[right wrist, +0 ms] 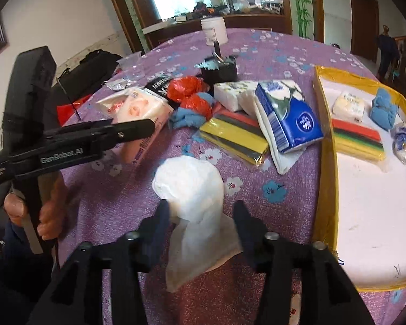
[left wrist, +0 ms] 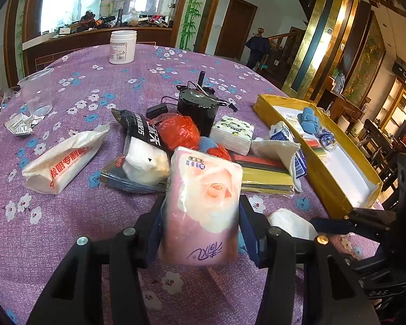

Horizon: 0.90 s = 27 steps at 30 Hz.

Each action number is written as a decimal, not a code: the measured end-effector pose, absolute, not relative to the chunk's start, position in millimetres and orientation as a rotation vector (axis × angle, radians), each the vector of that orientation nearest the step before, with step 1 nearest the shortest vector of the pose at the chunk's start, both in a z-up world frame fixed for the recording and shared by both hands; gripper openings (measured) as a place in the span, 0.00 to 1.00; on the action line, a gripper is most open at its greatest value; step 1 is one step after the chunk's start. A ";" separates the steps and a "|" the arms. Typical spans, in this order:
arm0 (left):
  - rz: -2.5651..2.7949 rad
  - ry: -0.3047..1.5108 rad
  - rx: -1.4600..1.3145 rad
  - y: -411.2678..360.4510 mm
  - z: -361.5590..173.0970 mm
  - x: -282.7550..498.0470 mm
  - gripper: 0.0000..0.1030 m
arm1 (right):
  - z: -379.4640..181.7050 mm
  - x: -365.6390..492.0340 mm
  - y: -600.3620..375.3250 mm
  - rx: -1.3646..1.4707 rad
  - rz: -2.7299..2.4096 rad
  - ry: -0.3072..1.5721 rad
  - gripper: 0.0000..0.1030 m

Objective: Organize soft objects
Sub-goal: 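Lift pink tissue pack with left gripper while right gripper grasps white cloth, then carry the pink tissue pack and white cloth over the yellow-rimmed tray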

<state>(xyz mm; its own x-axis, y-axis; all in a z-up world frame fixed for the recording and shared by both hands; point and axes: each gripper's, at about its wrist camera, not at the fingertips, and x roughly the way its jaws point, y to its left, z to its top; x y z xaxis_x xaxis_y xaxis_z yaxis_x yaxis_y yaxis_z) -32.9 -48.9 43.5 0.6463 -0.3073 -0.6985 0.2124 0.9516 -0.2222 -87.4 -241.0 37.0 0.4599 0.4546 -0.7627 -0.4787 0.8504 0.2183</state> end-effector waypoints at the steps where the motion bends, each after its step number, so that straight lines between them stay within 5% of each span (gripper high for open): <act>1: -0.296 0.817 -0.124 -49.1 43.5 -33.1 0.49 | 36.4 -87.4 -240.5 -0.029 0.577 0.931 0.57; 8: -0.296 0.815 -0.123 -49.0 43.6 -33.2 0.49 | 24.8 -81.1 -228.4 -0.032 0.587 0.942 0.58; 12: -0.297 0.815 -0.119 -49.9 43.7 -33.1 0.49 | 29.1 -85.0 -222.2 -0.058 0.613 0.899 0.13; 18: -0.302 0.801 -0.106 -52.0 45.3 -34.8 0.49 | 45.4 -95.9 -230.2 -0.011 0.600 0.747 0.13; 27: -0.309 0.793 -0.097 -53.8 46.2 -35.4 0.49 | 46.2 -87.2 -247.6 0.081 0.578 0.760 0.13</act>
